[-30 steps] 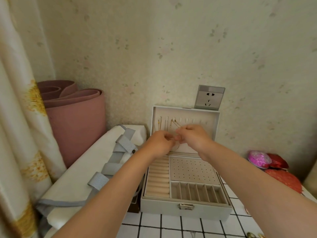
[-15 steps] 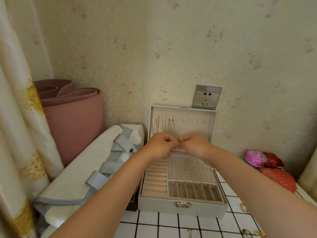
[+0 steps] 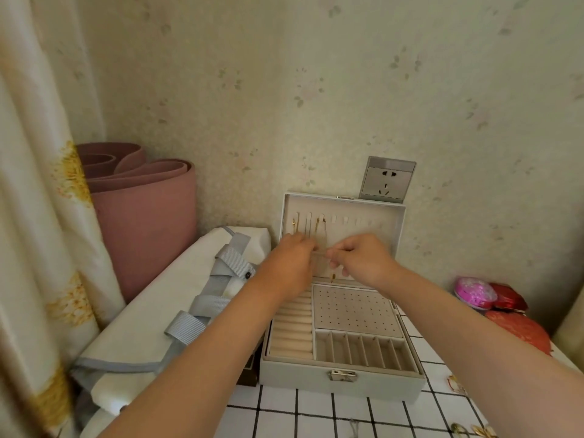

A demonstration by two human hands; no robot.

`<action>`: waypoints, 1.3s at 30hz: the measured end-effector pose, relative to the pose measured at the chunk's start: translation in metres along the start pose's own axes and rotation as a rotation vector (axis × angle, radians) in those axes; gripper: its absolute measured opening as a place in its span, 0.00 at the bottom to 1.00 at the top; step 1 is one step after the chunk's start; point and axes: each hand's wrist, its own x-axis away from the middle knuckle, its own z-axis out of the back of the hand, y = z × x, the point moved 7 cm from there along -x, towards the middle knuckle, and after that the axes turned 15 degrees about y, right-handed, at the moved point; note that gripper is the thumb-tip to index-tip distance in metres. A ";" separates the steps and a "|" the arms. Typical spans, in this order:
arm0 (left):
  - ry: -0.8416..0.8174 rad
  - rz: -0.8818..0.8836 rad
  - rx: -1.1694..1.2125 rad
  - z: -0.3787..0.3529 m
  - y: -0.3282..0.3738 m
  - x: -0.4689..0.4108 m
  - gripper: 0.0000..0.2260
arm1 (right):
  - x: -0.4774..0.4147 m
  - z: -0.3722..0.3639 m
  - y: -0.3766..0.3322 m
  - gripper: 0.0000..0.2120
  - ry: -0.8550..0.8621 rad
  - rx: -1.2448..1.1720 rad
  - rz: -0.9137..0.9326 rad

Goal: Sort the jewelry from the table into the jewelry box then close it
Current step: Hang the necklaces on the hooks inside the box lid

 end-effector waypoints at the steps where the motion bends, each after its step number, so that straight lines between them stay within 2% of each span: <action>1: -0.008 -0.073 -0.088 -0.004 0.001 0.003 0.14 | -0.004 0.005 -0.005 0.08 0.028 -0.016 0.010; 4: -0.028 -0.163 -0.300 -0.014 0.004 0.012 0.19 | -0.014 0.015 -0.016 0.09 0.110 -0.061 0.025; 7: 0.013 -0.155 -0.352 -0.016 0.006 0.015 0.23 | -0.024 0.019 -0.024 0.10 0.166 -0.034 0.050; 10: 0.023 -0.162 -0.376 -0.015 0.007 0.014 0.22 | -0.030 0.016 -0.031 0.12 0.191 0.027 0.122; 17: 0.028 -0.164 -0.362 -0.014 0.006 0.008 0.22 | -0.031 -0.014 -0.027 0.11 0.095 0.309 0.328; 22: 0.050 -0.144 -0.294 -0.012 0.002 0.005 0.17 | -0.020 -0.029 -0.012 0.07 -0.034 0.503 0.362; 26: 0.056 -0.147 -0.252 -0.010 0.001 0.004 0.15 | -0.016 -0.027 -0.004 0.07 -0.012 0.464 0.346; 30: 0.031 -0.144 -0.225 -0.009 -0.001 0.005 0.14 | -0.007 -0.030 -0.004 0.06 -0.088 0.439 0.361; 34: -0.020 -0.135 -0.208 -0.006 0.000 0.010 0.18 | 0.000 -0.010 -0.007 0.13 -0.037 0.368 0.337; 39: -0.079 -0.120 -0.155 0.007 0.016 0.022 0.22 | 0.024 0.021 -0.006 0.12 -0.029 0.278 0.286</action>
